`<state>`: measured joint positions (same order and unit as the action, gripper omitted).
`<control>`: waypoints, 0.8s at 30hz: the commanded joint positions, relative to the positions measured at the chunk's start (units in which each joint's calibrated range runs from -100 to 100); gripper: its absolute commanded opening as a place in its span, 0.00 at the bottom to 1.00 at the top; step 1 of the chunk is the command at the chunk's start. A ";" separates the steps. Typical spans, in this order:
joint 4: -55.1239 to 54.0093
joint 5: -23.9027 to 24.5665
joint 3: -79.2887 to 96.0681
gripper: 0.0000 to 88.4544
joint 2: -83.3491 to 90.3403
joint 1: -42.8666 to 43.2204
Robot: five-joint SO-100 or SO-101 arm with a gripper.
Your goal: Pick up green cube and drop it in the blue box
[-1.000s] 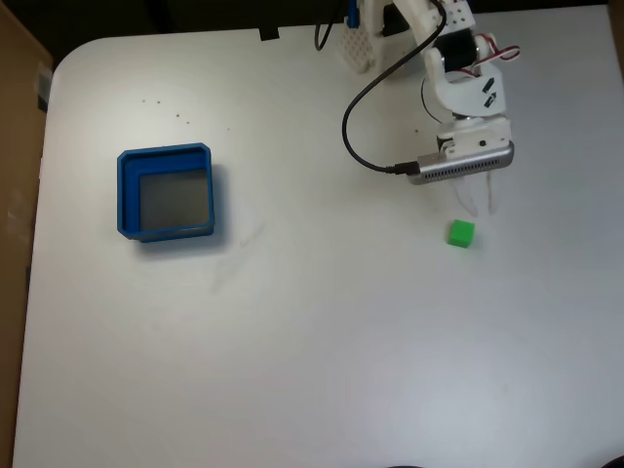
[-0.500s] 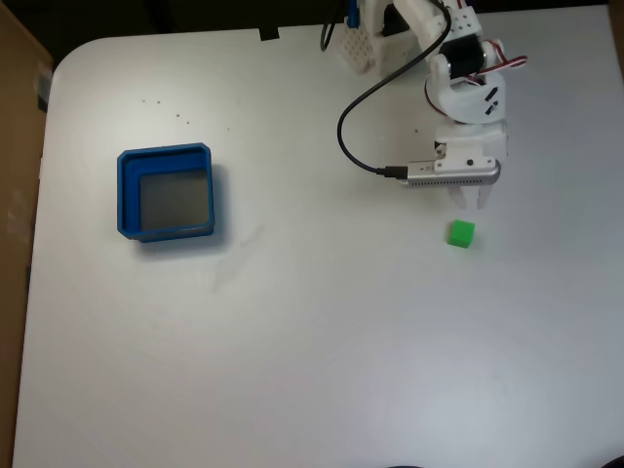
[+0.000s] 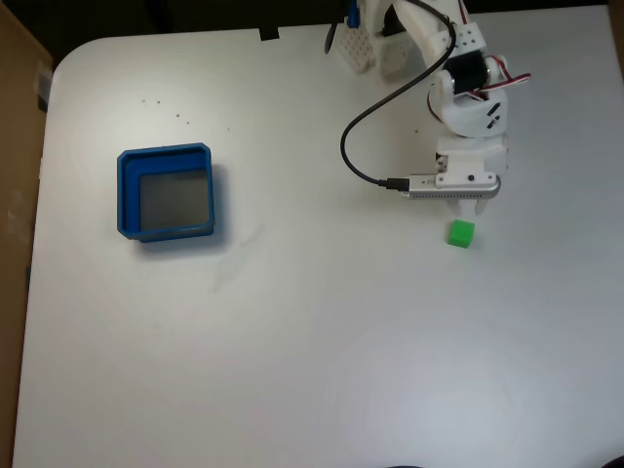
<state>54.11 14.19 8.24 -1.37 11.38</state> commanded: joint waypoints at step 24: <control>-0.01 0.05 -4.17 0.24 -6.94 3.00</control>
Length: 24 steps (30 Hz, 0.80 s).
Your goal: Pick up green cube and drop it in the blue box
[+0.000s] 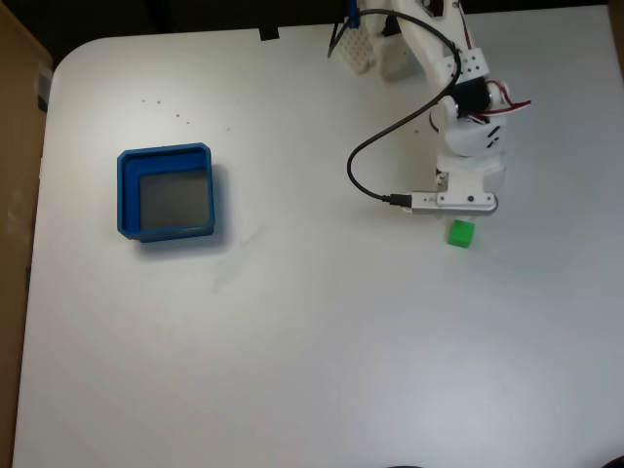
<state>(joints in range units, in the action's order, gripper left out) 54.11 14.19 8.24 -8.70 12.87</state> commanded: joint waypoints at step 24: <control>-0.01 0.15 -7.06 0.31 -3.30 1.79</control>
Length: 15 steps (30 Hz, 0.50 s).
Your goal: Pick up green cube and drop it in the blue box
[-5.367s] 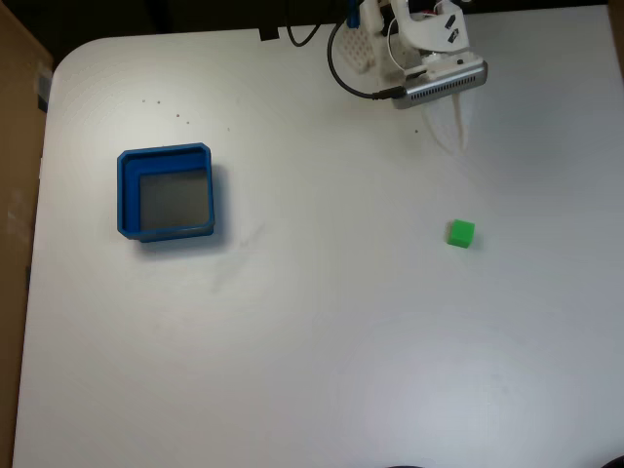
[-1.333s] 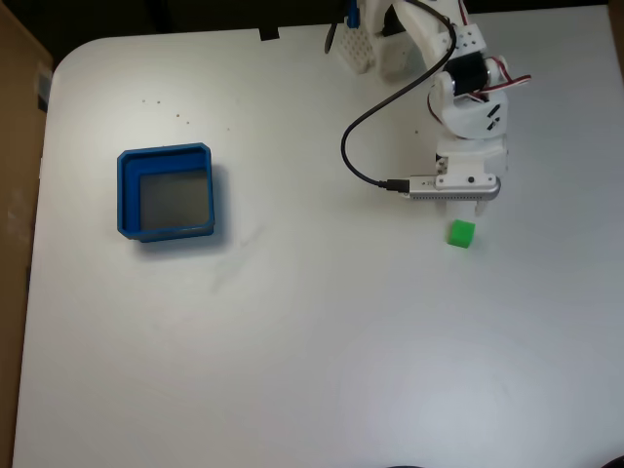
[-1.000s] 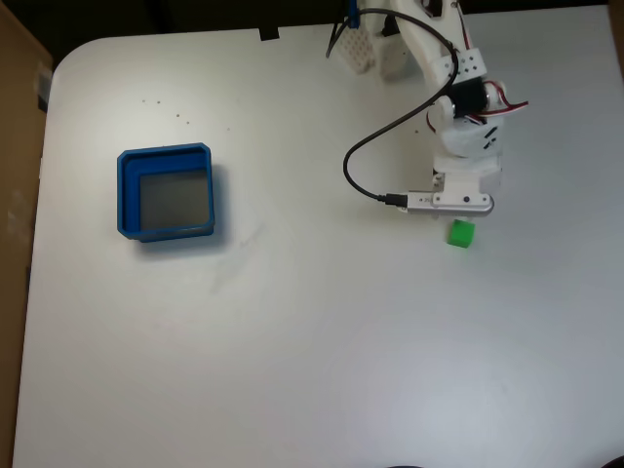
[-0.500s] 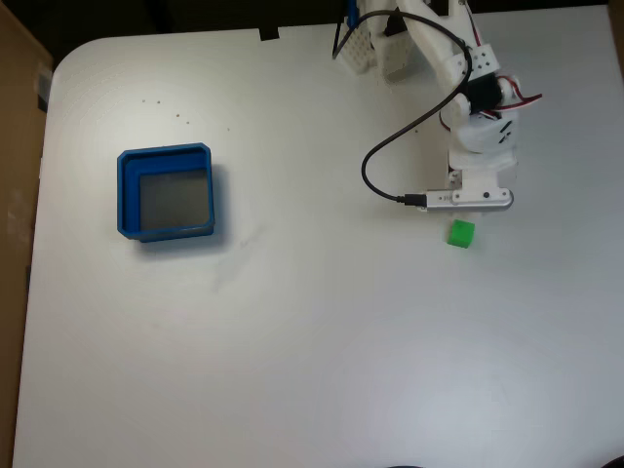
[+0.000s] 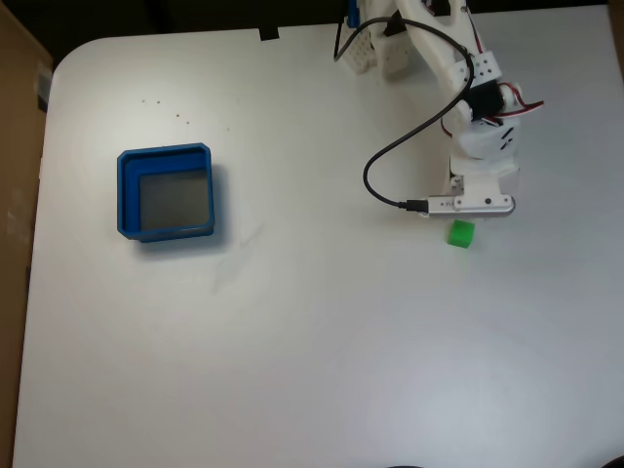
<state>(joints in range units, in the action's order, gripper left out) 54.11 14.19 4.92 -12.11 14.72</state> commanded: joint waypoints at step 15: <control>0.08 0.24 -10.89 0.31 -9.33 -0.34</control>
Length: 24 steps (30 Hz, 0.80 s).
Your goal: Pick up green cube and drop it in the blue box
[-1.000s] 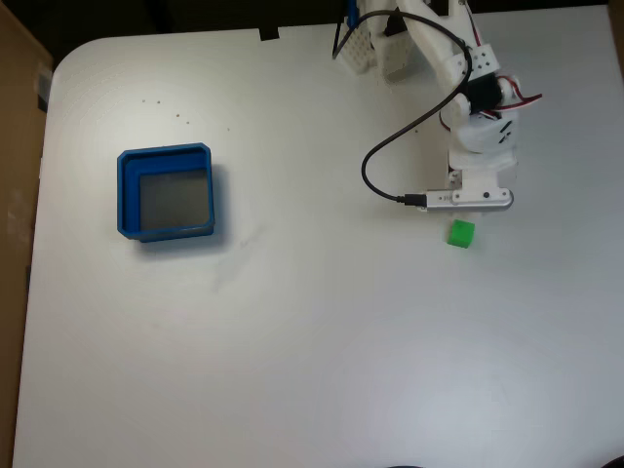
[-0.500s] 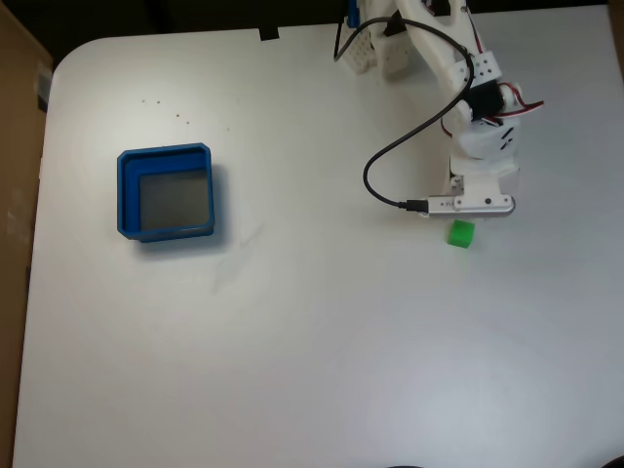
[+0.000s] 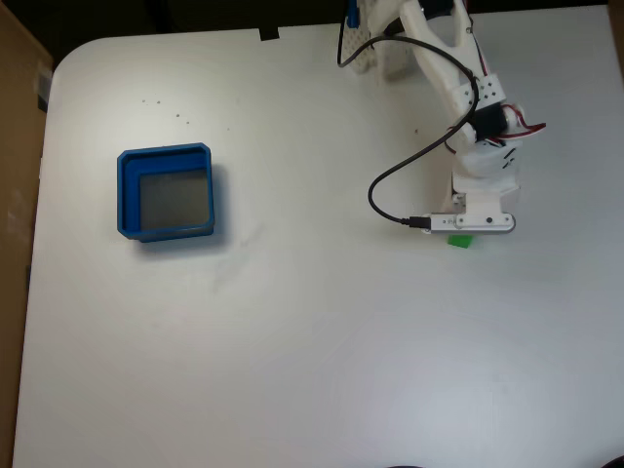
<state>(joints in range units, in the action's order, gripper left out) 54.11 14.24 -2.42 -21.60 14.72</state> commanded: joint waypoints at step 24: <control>-0.01 5.13 -7.16 0.31 -3.18 -0.34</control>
<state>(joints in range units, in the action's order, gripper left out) 54.11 19.37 -5.73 -25.09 14.72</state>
